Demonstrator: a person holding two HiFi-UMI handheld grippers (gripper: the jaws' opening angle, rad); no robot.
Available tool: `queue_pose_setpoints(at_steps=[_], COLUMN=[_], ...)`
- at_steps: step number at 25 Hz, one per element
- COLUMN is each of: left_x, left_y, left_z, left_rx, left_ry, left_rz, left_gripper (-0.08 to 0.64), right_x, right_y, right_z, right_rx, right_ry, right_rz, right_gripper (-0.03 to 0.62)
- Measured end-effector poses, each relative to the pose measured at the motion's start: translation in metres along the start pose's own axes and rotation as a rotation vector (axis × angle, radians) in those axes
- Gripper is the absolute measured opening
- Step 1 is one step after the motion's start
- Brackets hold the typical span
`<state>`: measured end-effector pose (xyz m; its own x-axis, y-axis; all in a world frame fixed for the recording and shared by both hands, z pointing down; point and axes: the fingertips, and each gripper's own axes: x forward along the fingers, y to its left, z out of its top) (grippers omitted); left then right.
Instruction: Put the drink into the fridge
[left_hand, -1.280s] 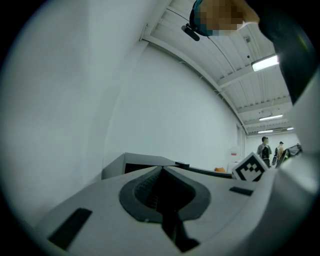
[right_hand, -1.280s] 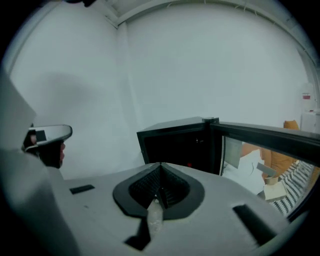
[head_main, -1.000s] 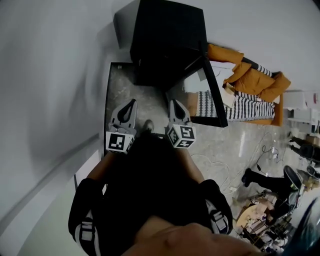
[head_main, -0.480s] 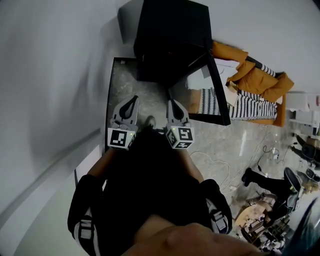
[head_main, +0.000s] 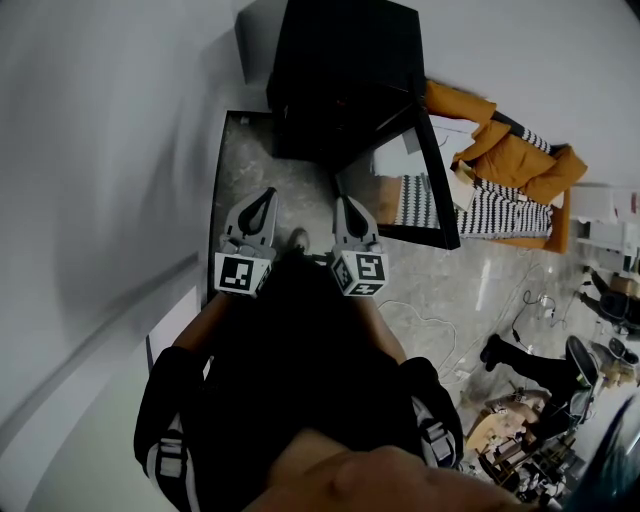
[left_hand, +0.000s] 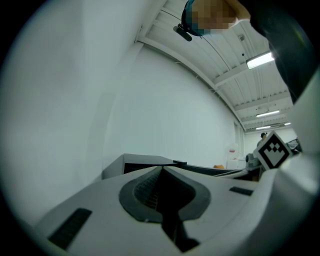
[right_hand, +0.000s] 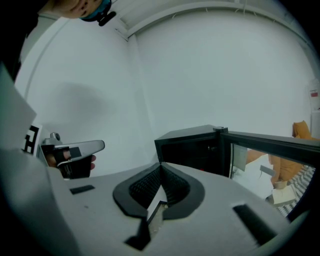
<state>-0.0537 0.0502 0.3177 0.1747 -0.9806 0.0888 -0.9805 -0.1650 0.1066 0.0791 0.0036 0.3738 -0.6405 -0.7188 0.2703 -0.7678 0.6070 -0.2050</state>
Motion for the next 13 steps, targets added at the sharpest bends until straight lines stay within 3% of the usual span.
queue_pose_setpoints(at_steps=[13], left_x=[-0.0014], left_y=[-0.0048], left_z=[-0.0031], left_rx=[0.0], left_ry=[0.001], left_rz=[-0.003], left_gripper=[0.005], right_x=[-0.0028], right_y=[-0.0005], right_z=[-0.0048], right_rx=[-0.005], right_ry=[0.007], right_rz=[0.0], right_gripper=[0.002])
